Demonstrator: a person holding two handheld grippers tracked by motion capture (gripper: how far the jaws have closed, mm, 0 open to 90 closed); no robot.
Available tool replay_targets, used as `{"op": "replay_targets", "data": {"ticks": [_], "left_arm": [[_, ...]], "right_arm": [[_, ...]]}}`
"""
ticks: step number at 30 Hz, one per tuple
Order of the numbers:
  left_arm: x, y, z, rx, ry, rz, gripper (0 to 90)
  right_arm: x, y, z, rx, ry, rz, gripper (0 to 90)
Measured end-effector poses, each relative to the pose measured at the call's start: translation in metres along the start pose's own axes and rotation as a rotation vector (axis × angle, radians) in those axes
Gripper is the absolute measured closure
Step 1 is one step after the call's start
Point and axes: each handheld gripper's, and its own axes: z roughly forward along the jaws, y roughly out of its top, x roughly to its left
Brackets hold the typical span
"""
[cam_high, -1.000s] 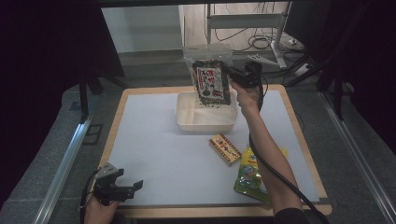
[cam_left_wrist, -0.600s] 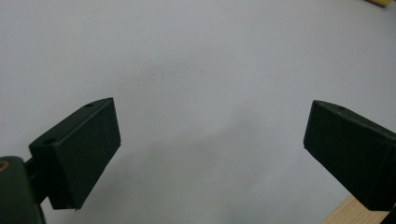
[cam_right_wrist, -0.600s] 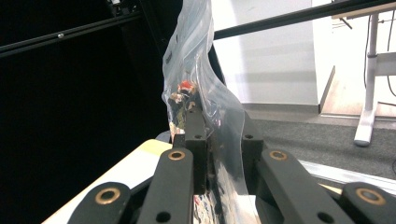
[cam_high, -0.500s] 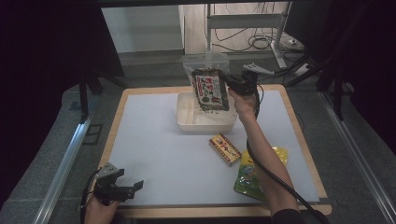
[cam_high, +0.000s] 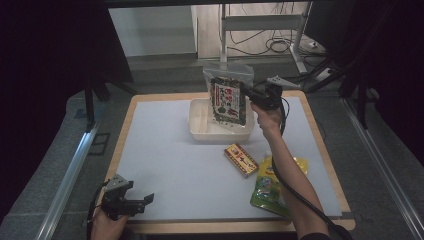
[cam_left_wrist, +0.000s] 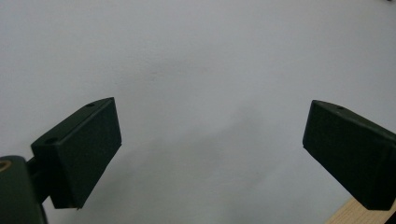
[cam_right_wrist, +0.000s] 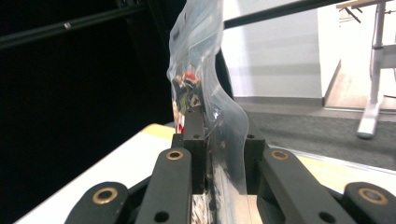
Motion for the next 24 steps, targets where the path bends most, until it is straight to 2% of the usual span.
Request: {"op": "replay_targets", "data": {"ticks": [7,10,14,19,21,24], "left_arm": [[-0.002,0.000,-0.001,-0.003,0.016,0.022,4.4],[-0.005,0.001,0.000,-0.023,0.036,0.054,4.3],[-0.009,0.002,0.002,-0.024,0.049,0.077,4.1],[-0.010,0.002,0.001,-0.037,0.052,0.088,3.9],[-0.010,0.002,0.001,-0.037,0.052,0.088,3.9],[-0.011,0.002,0.002,-0.036,0.053,0.089,3.9]], "right_arm": [[-0.001,-0.005,-0.009,0.038,-0.023,-0.012,78.0],[-0.003,-0.008,-0.015,0.056,-0.038,-0.016,77.7],[-0.003,-0.011,-0.019,0.060,-0.044,-0.026,77.4],[0.000,-0.006,-0.019,0.104,-0.061,-0.058,75.6],[0.002,-0.002,-0.018,0.141,-0.071,-0.074,71.2],[0.004,0.000,-0.018,0.166,-0.076,-0.099,55.6]]}}
